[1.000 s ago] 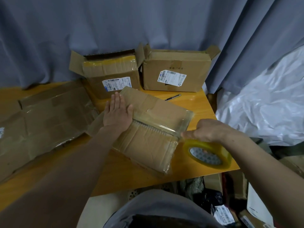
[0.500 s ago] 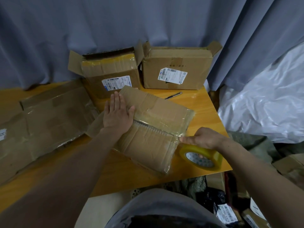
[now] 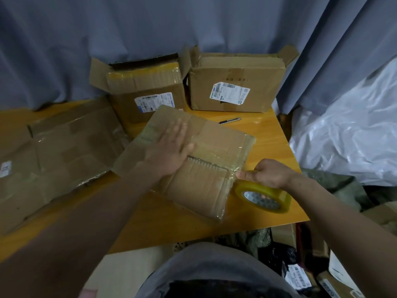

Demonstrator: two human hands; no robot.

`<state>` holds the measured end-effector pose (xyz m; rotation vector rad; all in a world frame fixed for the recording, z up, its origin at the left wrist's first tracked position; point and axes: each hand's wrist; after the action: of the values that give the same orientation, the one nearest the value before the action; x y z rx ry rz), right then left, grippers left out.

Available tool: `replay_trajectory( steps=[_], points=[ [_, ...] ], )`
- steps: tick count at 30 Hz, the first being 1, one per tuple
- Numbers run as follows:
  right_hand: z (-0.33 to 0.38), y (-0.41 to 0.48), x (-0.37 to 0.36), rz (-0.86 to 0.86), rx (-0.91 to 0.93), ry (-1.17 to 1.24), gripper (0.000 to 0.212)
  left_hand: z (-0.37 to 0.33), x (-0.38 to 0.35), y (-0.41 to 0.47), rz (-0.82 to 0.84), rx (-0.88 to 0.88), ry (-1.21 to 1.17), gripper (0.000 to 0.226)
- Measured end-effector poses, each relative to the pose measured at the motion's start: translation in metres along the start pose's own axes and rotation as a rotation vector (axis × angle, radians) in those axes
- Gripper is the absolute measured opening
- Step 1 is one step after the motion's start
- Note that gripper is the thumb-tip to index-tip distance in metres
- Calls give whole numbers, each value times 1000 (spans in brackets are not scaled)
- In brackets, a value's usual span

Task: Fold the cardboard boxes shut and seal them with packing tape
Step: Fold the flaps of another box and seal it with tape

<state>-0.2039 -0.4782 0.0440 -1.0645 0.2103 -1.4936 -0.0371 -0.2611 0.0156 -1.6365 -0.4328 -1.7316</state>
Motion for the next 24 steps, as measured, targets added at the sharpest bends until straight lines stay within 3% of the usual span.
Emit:
replay_trajectory(
  steps=[3,6,10,13,16,19,22,24],
  points=[
    [4,6,-1,-20,7,12,68,27,-1,6,22,224,24,64],
    [5,9,-2,3,5,50,71,7,5,6,32,364,-70,64],
    [4,8,-3,3,-2,84,73,-76,11,-8,10,118,-108,62],
    [-1,8,-8,-14,46,202,56,-98,8,-10,-12,14,-156,60],
    [-16,0,-7,74,53,382,34,-86,5,-11,-15,-14,-159,63],
    [-31,-10,1,74,-5,550,50,-86,10,-13,21,-35,-108,80],
    [-30,-3,-8,32,41,478,33,-89,16,-14,59,-46,-96,104],
    [-26,6,-20,-29,30,331,39,-87,20,-14,79,-39,-78,109]
  ],
)
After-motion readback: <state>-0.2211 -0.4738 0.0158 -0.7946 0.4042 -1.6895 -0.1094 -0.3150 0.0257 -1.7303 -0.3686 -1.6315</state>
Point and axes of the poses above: each hand's wrist, its own y-axis towards the middle knuckle, its own x-axis out of the back of the hand, z = x × y, and after that the axes turned 15 degrees about y, right-handed
